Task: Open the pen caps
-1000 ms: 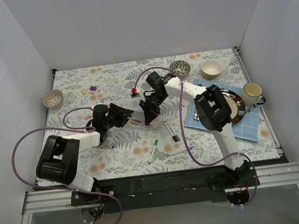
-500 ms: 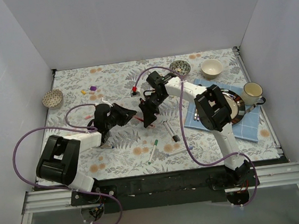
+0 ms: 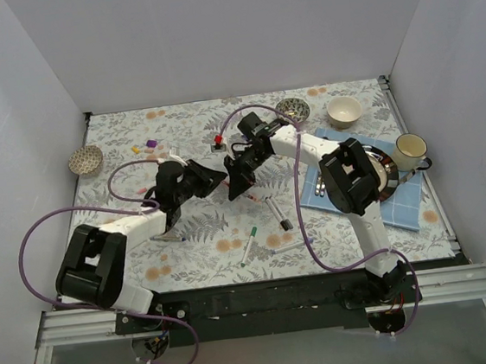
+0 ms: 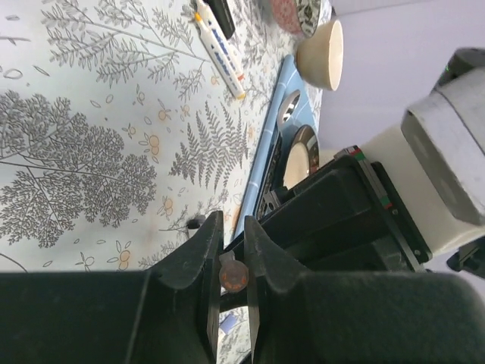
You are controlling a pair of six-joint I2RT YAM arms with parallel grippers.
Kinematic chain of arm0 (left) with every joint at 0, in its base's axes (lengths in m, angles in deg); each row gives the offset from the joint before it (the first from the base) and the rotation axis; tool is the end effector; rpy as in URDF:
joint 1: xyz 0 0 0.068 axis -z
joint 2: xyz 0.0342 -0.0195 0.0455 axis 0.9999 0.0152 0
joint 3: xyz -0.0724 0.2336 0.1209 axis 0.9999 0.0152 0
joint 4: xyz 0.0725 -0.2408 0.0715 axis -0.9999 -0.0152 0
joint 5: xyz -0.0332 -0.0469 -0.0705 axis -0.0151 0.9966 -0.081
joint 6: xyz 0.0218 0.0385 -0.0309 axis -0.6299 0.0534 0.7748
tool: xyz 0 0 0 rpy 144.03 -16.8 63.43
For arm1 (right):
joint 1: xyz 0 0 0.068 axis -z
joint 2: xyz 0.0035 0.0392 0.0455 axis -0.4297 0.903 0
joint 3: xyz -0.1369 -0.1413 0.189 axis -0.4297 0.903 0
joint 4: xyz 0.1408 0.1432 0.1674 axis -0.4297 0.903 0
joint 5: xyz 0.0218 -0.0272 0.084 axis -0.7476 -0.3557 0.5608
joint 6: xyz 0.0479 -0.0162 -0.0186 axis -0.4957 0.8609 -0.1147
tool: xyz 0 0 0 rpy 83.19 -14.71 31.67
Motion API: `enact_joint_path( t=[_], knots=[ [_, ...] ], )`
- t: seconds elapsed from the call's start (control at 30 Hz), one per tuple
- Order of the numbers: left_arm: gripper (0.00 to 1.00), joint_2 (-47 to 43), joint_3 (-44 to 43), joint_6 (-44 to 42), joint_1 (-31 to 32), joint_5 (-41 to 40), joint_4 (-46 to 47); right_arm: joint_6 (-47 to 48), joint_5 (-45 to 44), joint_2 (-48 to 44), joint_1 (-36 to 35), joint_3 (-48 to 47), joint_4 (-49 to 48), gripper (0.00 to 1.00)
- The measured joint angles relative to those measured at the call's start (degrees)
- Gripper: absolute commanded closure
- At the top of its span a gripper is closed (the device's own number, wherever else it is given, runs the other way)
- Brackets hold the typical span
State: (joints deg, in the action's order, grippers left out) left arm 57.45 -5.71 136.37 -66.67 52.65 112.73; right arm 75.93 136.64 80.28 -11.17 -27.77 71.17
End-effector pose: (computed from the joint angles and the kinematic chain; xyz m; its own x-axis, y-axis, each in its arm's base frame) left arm 0.2745 -0.1226 0.1859 -0.4801 -0.8307 0.2816 -0.4899 -0.0124 -0.8717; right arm 0.3508 0.2968 0.1917 -0.3967 -0.6197 -0.6772 -0.8638 0.0025 0.5038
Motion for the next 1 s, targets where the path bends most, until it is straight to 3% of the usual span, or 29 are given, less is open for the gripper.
enact_joint_path(
  t=[0.1, 0.3, 0.57, 0.93, 1.0],
  knots=[
    [1.00, -1.18, -1.99, 0.50, -3.13, 0.26, -3.32, 0.22, -0.66, -0.68, -0.26, 0.00, -3.39, 0.99],
    [1.00, -1.22, -13.88, -0.50, -18.34, -9.05, -7.69, 1.01, 0.44, -1.55, 0.20, 2.21, 0.87, 0.99],
    [1.00, -0.37, -21.62, -6.29, -20.17, -10.86, -12.31, 1.51, 0.81, -2.80, 1.38, 3.04, 1.86, 0.99],
    [1.00, 19.87, -29.99, -7.87, -29.99, -8.55, -26.67, 1.46, -0.81, -7.30, 6.69, 5.60, 0.00, 0.99],
    [0.96, 22.64, -31.78, -8.33, -30.99, -8.33, -28.46, 1.46, -1.05, -7.30, 6.69, 5.75, -0.26, 0.99]
  ],
)
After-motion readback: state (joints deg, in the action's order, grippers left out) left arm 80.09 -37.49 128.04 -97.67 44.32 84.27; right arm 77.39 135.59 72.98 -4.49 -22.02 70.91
